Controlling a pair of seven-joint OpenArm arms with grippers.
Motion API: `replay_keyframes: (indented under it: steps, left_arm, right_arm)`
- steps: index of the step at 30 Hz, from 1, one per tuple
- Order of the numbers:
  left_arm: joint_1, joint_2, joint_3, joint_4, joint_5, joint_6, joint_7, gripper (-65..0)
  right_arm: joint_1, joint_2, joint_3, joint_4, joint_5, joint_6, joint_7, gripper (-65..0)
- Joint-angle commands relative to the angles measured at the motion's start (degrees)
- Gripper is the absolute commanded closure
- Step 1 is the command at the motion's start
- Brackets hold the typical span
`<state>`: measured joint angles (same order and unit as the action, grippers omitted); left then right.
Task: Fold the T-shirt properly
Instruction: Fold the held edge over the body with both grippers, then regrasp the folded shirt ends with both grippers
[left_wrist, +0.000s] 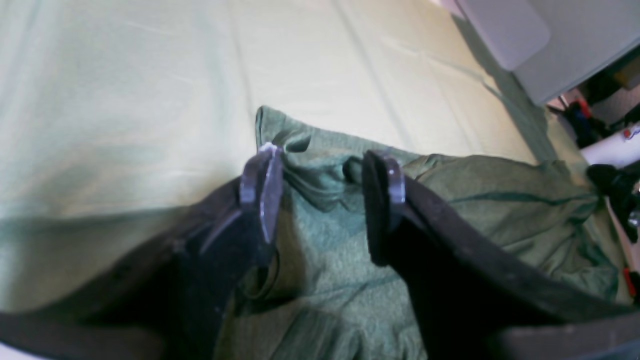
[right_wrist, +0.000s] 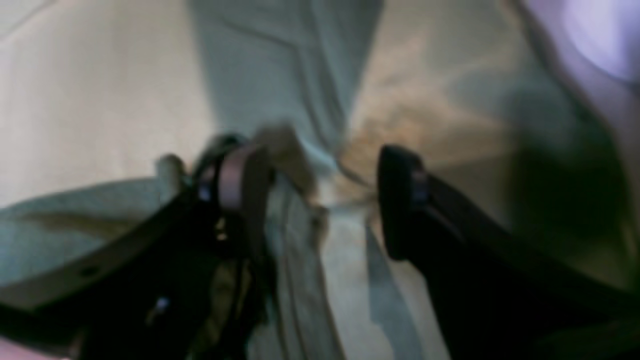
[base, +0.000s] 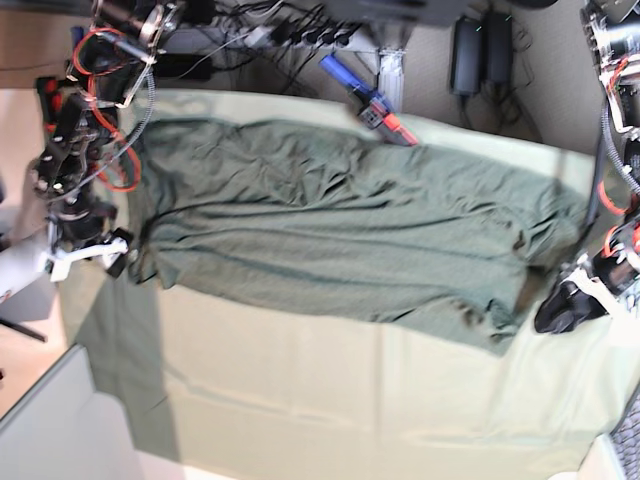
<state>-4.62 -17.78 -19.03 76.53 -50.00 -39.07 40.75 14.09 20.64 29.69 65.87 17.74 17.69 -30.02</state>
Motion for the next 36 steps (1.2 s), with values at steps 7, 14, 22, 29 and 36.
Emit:
replay_keyframes:
  steps: [7,14,22,29,36]
  left_arm:
    - [-1.25,-1.27,-0.17,1.14,-1.25,-0.93,-0.81,-29.7]
    - [-1.92,-1.95,0.39,1.07,-0.35,-0.93,-1.03,-36.9]
    - [-7.26,-4.33,5.95,-0.04,5.88,-0.93,-3.67,-42.2]
    - [-16.15,-4.24,13.29,-15.34,10.32,-0.93,-9.49,-42.2]
    - [-22.38,-3.15,14.58,-30.53,10.43,-0.93,-9.64,-42.2]
  right_arm:
    - [1.14,1.09,-7.06,-0.79,0.76,2.27,0.46,-34.5]
    - [1.16,1.07,-13.66,-0.79,-0.85,2.14,0.48,-34.5]
    - [1.14,1.07,-13.64,-0.79,-0.81,2.16,0.20,-32.6]
    - [1.11,1.11,-13.64,-0.79,-1.03,2.19,0.22,0.0]
    - [1.14,1.09,-13.64,-0.79,-0.98,2.19,0.24,0.0]
